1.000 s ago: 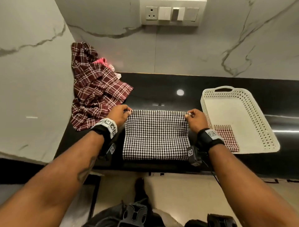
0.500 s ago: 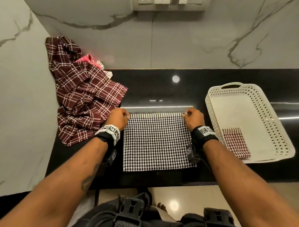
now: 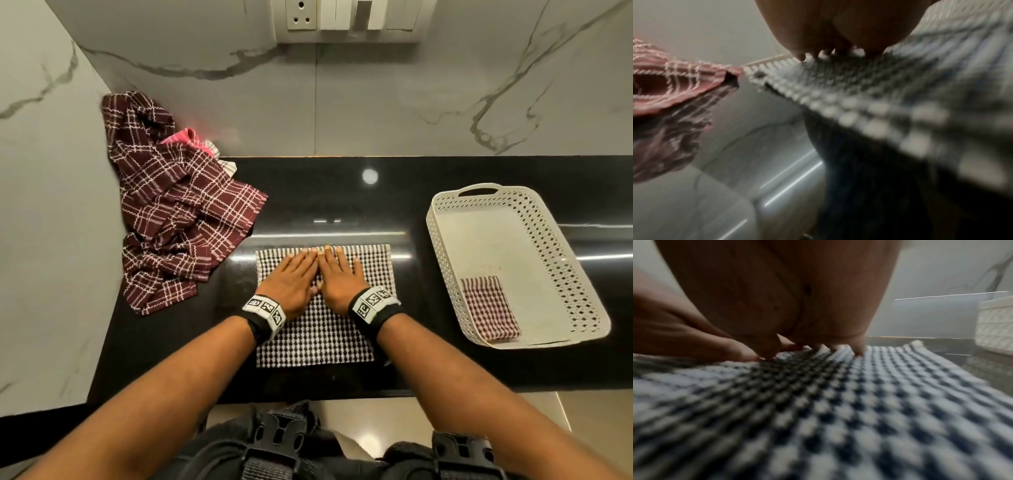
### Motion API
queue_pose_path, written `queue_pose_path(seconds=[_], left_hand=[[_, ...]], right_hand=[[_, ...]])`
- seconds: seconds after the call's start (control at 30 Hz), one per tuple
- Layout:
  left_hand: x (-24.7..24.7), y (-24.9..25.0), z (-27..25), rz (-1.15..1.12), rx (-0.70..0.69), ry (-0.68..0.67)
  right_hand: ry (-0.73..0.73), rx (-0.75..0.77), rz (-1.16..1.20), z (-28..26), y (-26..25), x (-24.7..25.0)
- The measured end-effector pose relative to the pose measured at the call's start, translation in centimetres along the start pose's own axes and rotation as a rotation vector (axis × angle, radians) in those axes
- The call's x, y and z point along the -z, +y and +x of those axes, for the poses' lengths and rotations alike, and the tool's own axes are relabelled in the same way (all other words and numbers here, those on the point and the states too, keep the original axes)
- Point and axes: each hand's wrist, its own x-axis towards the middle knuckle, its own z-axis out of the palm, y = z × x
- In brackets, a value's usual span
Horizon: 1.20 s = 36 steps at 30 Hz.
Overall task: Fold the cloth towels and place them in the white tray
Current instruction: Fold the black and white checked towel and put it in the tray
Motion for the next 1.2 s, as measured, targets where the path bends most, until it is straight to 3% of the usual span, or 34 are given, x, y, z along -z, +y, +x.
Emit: queue_pose_path(seconds=[0.23, 0.33, 0.43, 0.53, 0.63, 0.73, 0.8, 0.9, 1.0, 1.07, 1.2], left_hand=[[-1.4, -4.4, -4.9, 0.004, 0.224, -0.068], [-0.7, -3.8, -5.3, 0.01, 0.244, -0.083], [0.4, -0.9, -4.0, 0.022, 0.133, -0.02], [-0.2, 2.0, -3.5, 0.047, 0.031, -0.074], [-2.3, 1.1, -6.2, -0.003, 0.127, -0.092], [-3.3, -1.3, -9.4, -0.012, 0.209, -0.063], [-3.1, -1.6, -10.2, -0.003, 0.225, -0.119], [-2.1, 0.5, -8.9, 0.013, 0.204, -0.056], [-1.6, 4.9, -6.7, 0.006, 0.089, 0.031], [-2.4, 7.2, -6.3, -0.004, 0.059, -0.006], [-5.2, 6.5, -9.2, -0.051, 0.152, 0.005]], right_hand=[[-0.006, -0.232, -0.07, -2.9, 7.8, -0.7], [-0.025, -0.332, -0.142, -4.0, 7.0, 0.0], [-0.009, -0.164, -0.093, -4.2, 2.9, -0.7], [-0.073, 0.023, -0.058, -4.7, 0.6, -2.8], [-0.056, -0.052, -0.073, -6.1, 3.8, -3.5], [-0.027, -0.223, -0.062, -7.8, 8.5, -3.2], [-0.036, -0.292, -0.086, -8.9, 9.3, -2.9], [0.052, -0.219, -0.033, -9.1, 6.5, -3.0], [0.074, -0.081, 0.006, -9.0, 1.7, -4.8], [0.045, -0.026, 0.009, -9.3, 0.1, -6.8], [0.098, -0.073, 0.029, -11.5, 3.4, -9.0]])
